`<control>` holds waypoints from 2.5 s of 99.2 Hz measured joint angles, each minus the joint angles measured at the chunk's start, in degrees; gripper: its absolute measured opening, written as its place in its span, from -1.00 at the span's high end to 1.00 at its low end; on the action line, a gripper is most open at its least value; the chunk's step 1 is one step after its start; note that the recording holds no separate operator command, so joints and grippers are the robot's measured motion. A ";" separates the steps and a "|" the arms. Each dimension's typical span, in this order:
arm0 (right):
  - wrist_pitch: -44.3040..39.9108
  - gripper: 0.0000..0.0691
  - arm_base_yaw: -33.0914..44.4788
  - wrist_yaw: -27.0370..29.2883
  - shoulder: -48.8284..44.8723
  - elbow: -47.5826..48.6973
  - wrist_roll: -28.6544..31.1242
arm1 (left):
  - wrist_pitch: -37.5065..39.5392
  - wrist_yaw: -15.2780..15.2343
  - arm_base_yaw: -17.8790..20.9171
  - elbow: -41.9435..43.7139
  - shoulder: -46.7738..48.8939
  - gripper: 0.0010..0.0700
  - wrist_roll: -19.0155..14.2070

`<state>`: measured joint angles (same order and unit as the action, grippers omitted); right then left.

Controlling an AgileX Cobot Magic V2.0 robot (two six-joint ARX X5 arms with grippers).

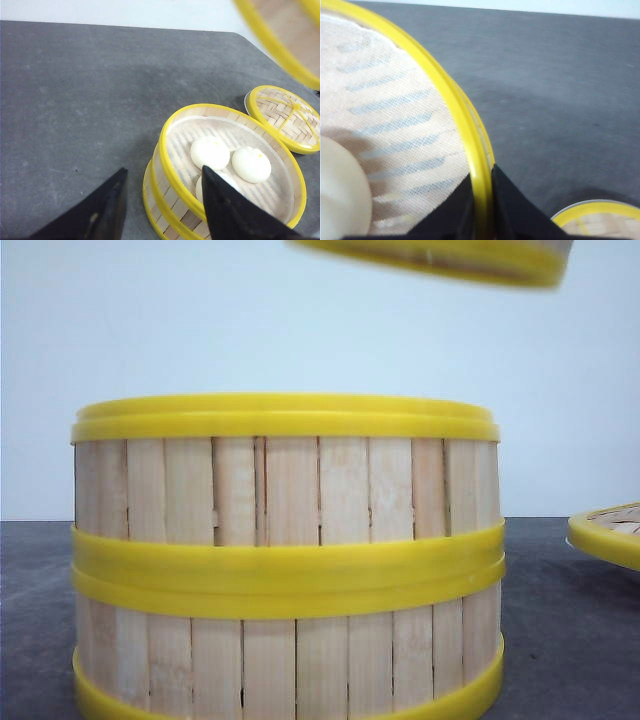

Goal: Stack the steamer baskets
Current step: 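Grasp the rim with the right gripper and lift the basket, then lower the basket onto the two-basket stack and release with the right gripper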

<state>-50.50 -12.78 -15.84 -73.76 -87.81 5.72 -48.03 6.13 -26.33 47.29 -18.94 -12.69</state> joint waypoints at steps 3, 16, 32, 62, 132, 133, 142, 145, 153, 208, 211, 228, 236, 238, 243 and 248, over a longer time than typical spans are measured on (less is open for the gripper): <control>-0.90 0.94 -0.81 -0.13 0.83 -0.02 -0.37 | -0.02 0.00 0.00 0.00 0.00 0.24 0.00; -4.17 0.94 -5.05 -0.22 1.68 -0.13 -1.79 | 0.00 0.00 0.00 0.00 0.00 0.24 0.24; -4.07 0.94 -10.19 0.28 0.77 1.16 -2.78 | -0.02 0.00 0.00 0.00 0.00 0.24 0.72; -2.38 0.94 -16.92 2.43 -1.99 7.56 -3.85 | -0.04 0.00 0.00 0.00 0.00 0.24 1.07; 0.20 0.94 -22.01 7.08 -11.37 8.26 -4.50 | -0.87 0.00 0.00 0.00 0.00 0.24 1.33; 0.22 0.94 -21.99 7.08 -11.37 8.26 -4.50 | -0.87 0.00 0.00 0.00 0.00 0.24 1.33; 0.22 0.94 -21.94 7.15 -11.37 8.26 -4.50 | -0.90 0.00 0.00 0.00 0.00 0.24 1.33; 0.22 0.94 -21.94 7.13 -11.37 8.26 -4.52 | -0.90 0.00 0.00 0.00 0.00 0.24 1.33; 0.22 0.94 -22.01 7.10 -11.37 8.26 -4.57 | -0.90 0.00 0.00 0.00 0.00 0.24 1.36; -0.11 0.94 -21.99 6.38 -11.47 8.26 -4.92 | -0.90 0.00 0.00 0.00 0.00 0.24 2.19; -0.13 0.94 -22.01 6.27 -11.61 8.26 -4.94 | -0.87 0.00 0.00 0.00 0.00 0.24 2.19; -0.50 0.94 -22.05 6.27 -13.00 8.26 -5.05 | -0.90 0.00 0.00 0.00 0.00 0.24 2.21; -0.50 0.94 -22.08 6.36 -13.38 8.26 -5.05 | -0.92 0.00 0.00 0.00 0.00 0.24 2.21; -0.46 0.94 -22.08 6.36 -13.40 8.26 -5.05 | -0.92 0.00 0.00 0.00 0.00 0.24 2.21; -0.46 0.94 -22.08 6.34 -13.40 8.26 -5.05 | -0.92 0.00 0.00 0.00 0.00 0.24 2.19; -0.44 0.94 -22.08 6.34 -13.42 8.26 -5.07 | -0.94 0.00 0.00 0.00 0.00 0.24 2.19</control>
<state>-50.94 -34.85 -9.50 -87.18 -79.55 0.64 -48.97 6.13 -26.33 47.29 -18.94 -10.50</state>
